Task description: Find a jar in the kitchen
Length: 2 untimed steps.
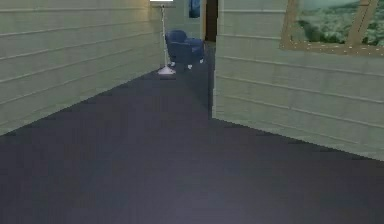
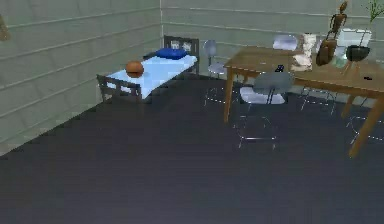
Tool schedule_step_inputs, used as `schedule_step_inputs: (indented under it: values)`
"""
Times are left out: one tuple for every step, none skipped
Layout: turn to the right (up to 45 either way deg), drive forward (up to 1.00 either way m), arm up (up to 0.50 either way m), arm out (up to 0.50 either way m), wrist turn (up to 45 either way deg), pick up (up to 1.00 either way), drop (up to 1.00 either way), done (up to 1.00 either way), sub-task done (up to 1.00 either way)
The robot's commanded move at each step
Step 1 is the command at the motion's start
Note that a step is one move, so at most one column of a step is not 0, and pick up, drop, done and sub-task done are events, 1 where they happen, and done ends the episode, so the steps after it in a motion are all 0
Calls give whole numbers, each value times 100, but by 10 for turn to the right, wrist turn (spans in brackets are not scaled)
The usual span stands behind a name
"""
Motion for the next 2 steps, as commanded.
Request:
schedule_step_inputs:
  values:
    - [0, 100, 0, 0, 0, 0, 0, 0, 0]
    - [0, 100, 0, 0, 0, 0, 0, 0, 0]
